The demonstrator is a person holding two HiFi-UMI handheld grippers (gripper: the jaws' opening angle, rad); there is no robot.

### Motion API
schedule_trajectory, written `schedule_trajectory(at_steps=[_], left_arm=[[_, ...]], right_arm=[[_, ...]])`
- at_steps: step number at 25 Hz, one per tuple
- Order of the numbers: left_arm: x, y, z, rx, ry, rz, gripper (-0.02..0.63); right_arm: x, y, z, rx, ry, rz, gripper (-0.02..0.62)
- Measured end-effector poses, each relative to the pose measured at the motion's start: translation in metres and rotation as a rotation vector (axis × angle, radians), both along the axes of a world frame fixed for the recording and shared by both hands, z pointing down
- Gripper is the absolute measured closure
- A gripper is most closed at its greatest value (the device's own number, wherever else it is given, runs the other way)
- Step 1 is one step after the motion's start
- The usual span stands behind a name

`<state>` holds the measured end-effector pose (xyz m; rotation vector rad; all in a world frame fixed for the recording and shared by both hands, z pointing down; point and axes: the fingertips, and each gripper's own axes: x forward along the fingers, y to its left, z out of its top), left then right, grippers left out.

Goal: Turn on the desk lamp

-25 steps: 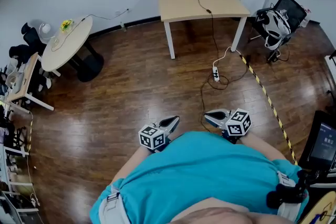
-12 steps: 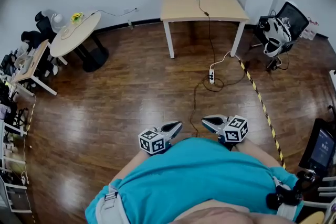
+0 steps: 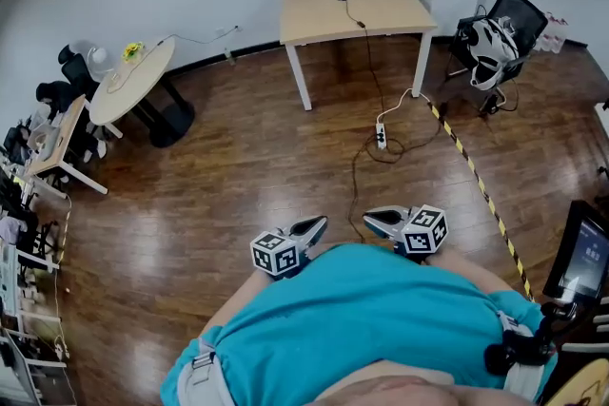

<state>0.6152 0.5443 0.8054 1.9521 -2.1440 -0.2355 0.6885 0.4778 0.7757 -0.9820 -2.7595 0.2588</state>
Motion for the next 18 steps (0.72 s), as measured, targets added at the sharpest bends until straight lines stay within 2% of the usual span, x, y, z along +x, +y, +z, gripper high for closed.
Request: schedule_trajectory(at_steps=[4, 10, 18], left_arm=[[-0.023, 0.016, -0.009, -0.028, -0.007, 0.036, 0.606], [-0.045, 0.027, -0.009, -0.014, 0.054, 0.044, 0.606], [-0.047, 0.032, -0.005, -0.006, 0.040, 0.078, 0.606]], right_arm=[[-0.019, 0.016, -0.004, -0.006, 0.014, 0.029, 0.595], [-0.029, 0.021, -0.004, -0.017, 0.027, 0.070, 0.595], [-0.031, 0.030, 0.003, 0.004, 0.035, 0.081, 0.595]])
